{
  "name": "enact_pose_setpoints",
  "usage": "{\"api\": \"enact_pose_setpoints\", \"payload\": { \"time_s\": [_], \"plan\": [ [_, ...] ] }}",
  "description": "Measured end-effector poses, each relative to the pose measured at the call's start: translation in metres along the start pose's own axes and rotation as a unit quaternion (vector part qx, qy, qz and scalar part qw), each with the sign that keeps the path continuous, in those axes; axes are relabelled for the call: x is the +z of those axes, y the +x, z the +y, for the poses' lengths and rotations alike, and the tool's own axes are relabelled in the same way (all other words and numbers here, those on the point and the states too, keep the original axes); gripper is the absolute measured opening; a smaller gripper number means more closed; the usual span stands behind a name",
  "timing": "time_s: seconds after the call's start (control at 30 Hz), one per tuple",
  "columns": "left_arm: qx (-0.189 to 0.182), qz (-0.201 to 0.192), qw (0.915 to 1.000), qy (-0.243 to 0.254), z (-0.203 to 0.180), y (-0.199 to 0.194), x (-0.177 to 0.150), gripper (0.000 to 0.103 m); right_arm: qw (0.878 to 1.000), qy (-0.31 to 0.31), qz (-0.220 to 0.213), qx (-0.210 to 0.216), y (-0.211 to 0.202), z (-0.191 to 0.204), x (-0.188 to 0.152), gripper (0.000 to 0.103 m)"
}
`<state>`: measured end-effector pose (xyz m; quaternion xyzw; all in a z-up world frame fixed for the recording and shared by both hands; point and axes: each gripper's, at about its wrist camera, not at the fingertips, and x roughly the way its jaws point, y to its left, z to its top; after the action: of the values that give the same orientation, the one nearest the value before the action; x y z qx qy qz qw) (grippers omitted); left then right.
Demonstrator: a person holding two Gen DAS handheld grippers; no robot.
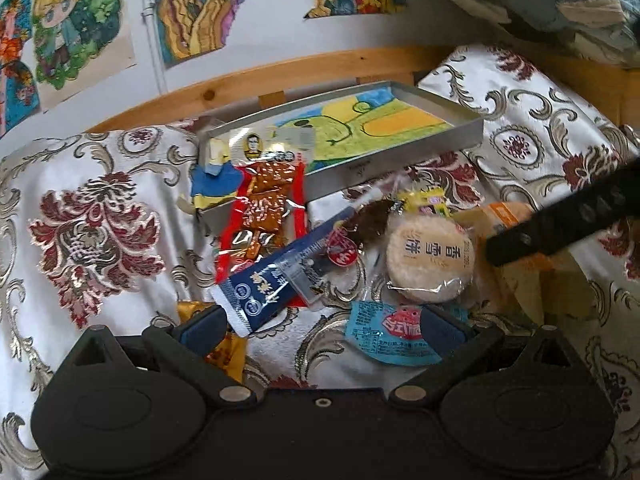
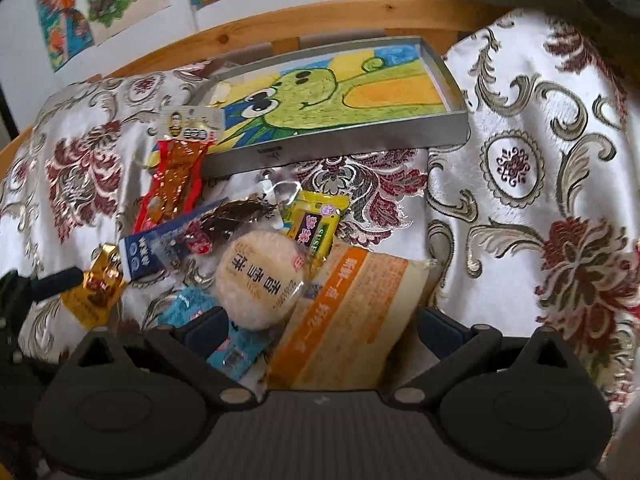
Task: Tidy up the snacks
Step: 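Grasp the orange-labelled bread pack with the right tool while the left tool reaches for the rice cake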
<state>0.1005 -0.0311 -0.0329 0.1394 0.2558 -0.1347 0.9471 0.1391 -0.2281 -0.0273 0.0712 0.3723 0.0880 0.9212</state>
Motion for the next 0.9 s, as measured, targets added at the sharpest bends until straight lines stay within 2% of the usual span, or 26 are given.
{"api": "enact_pose_setpoints", "payload": {
  "time_s": [0.17,0.23,0.3,0.5,0.6,0.7,0.9],
  "plan": [
    [0.002,0.01,0.9999,0.011,0.002,0.011,-0.001,0.102,0.999,-0.021,0.014,-0.019,0.016,0.003,-0.01,0.102],
    [0.005,0.014,0.9999,0.002,0.005,0.013,-0.003,0.102,0.999,-0.027,0.029,-0.025,0.022,0.002,-0.016,0.095],
    [0.009,0.016,0.9998,0.0,0.006,0.014,-0.003,0.102,0.999,-0.022,0.029,-0.028,0.024,-0.002,-0.019,0.083],
    [0.012,0.006,0.9996,-0.026,0.009,0.019,0.006,0.102,0.999,-0.023,-0.009,-0.037,0.016,-0.005,-0.019,0.072],
    [0.002,-0.002,0.9995,-0.032,0.004,0.024,0.012,0.102,0.997,-0.037,-0.034,-0.058,0.014,-0.01,-0.014,0.063],
    [-0.016,-0.015,0.9997,-0.01,-0.007,0.026,0.015,0.102,0.996,-0.049,-0.036,-0.064,0.017,-0.022,-0.002,0.055],
    [-0.058,-0.031,0.9974,0.032,-0.032,0.032,0.018,0.102,0.997,-0.061,-0.034,-0.036,0.018,-0.046,0.017,0.054]
  ]
}}
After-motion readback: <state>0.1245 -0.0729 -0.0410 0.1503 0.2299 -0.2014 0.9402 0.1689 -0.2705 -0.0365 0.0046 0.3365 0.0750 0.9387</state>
